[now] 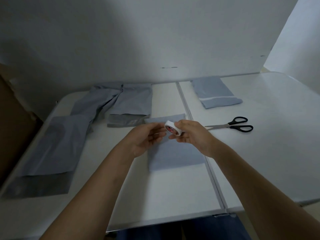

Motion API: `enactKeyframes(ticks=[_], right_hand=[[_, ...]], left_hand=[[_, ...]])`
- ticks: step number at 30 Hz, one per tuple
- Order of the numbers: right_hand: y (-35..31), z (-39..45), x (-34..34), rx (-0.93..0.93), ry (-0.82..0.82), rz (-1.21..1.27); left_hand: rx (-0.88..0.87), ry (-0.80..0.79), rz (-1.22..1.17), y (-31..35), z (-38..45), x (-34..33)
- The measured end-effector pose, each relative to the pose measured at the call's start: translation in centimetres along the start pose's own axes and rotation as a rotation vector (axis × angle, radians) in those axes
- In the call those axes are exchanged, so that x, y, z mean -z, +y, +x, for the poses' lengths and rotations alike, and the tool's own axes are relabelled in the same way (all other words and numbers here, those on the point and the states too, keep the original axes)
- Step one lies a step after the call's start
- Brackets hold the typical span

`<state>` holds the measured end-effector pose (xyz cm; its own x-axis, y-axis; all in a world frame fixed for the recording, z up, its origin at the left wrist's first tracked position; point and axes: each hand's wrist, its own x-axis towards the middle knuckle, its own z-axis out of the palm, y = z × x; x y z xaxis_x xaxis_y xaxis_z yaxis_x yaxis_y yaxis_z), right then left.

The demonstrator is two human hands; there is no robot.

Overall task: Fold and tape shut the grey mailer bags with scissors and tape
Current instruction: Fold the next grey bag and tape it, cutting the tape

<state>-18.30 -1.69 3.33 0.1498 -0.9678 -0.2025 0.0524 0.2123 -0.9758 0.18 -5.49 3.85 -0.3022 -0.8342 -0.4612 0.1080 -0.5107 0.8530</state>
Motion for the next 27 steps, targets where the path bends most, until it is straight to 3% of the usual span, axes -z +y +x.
enactKeyframes(ticks=[9,17,21,27], right_hand=[[-0.6,0.0,-0.9,0.032,0.036,-0.346],[0.0,0.5,-1.6,0.076,0.140,-0.552],[-0.3,0.7,-1.8,0.107,0.167,-0.690],[-1.8,0.5,-2.2,0.139,0.046,-0.738]], left_hand=[[-0.113,0.030,0.171,0.5,-0.9,1.2],[-0.231,0.126,0.527,0.8,-1.7,0.6],[-0.259,0.163,0.558,0.9,-1.7,0.5],[-0.224,0.183,0.502,1.1,-1.8,1.2]])
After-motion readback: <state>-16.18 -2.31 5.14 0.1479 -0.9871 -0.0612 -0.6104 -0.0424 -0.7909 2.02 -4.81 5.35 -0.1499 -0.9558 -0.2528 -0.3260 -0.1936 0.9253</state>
